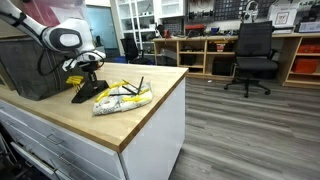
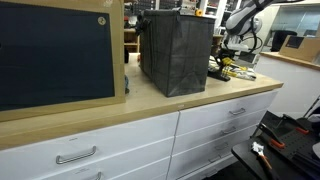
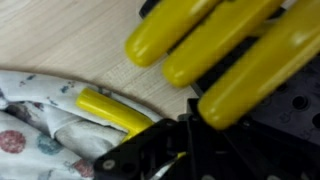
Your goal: Remove one black object from the stand, then turn the stand to the right
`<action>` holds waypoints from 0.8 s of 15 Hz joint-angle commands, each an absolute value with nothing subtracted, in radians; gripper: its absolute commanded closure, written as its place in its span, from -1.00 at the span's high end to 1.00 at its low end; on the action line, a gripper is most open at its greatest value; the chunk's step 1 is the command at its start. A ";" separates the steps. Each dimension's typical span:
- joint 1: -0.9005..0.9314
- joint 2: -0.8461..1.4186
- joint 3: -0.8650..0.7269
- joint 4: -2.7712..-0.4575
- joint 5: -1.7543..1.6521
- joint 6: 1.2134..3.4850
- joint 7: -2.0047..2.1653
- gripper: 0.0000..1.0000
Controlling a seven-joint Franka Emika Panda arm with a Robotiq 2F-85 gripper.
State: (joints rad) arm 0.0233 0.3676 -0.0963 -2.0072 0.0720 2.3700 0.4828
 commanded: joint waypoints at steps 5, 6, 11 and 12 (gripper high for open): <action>0.043 0.351 -0.117 -2.019 0.028 2.332 0.565 -1.00; 0.040 0.351 -0.112 -2.019 0.039 2.327 0.560 -1.00; 0.031 0.352 -0.105 -2.010 0.085 2.278 0.555 -1.00; 0.030 0.350 -0.105 -2.009 0.094 2.265 0.555 -1.00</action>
